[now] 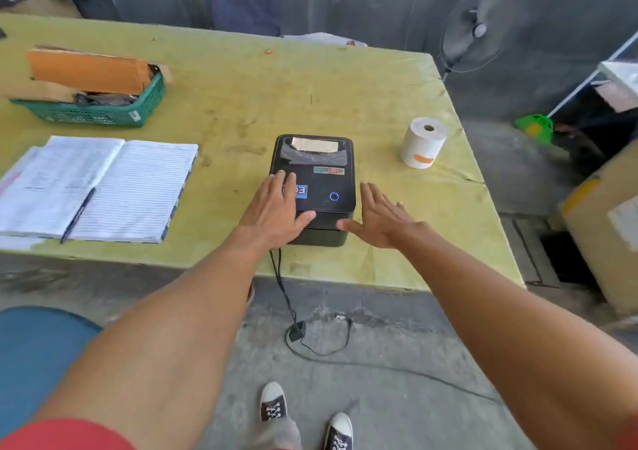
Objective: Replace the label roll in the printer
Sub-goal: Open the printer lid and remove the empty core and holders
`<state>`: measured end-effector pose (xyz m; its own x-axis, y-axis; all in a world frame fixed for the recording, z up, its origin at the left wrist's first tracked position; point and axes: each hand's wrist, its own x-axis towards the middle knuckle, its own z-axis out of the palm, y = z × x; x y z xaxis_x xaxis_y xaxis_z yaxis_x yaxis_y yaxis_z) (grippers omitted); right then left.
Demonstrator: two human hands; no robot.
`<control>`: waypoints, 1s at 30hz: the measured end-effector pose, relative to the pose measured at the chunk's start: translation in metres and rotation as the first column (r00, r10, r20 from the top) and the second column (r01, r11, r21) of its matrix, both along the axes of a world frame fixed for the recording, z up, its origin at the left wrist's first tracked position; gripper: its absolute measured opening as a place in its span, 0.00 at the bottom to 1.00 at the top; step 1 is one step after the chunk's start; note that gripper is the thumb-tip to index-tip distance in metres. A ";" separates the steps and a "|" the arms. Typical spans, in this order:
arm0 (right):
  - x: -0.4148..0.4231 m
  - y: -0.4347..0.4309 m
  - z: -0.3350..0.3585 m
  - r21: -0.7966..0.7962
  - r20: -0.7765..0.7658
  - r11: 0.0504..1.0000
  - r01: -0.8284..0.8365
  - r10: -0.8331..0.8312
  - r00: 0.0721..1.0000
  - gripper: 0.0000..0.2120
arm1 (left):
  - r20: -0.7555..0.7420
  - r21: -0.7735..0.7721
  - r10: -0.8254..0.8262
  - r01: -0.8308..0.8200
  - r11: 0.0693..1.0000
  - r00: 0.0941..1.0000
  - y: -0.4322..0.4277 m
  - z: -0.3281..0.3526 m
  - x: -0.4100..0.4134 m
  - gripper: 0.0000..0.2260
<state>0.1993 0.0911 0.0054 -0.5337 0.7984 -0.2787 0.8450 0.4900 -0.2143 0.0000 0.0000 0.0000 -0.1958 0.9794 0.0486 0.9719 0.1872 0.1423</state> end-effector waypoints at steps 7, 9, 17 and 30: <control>-0.009 -0.013 -0.012 -0.122 -0.193 0.991 0.055 -0.078 0.978 0.37 | 0.047 -0.077 0.015 -0.011 0.997 0.999 -0.004 0.000 -0.001 0.35; -0.013 -0.012 -0.013 -0.123 -0.232 0.988 0.089 -0.116 0.966 0.30 | 0.055 -0.045 0.007 -0.005 0.999 0.998 -0.002 0.003 -0.006 0.32; -0.036 -0.014 -0.019 -0.241 -0.362 0.933 0.267 -0.342 0.867 0.26 | 0.100 0.019 -0.007 0.005 1.000 0.995 0.009 -0.003 -0.017 0.21; -0.026 -0.018 -0.033 -0.227 -0.558 0.952 0.207 -0.301 0.773 0.32 | 0.101 0.119 -0.043 0.031 0.992 0.994 0.006 -0.017 -0.023 0.26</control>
<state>0.1734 0.0732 -0.0276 -0.4148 0.9037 -0.1063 0.6263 0.1988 -0.7538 -0.0228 0.0064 -0.0173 -0.1694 0.9749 0.1446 0.9570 0.1277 0.2605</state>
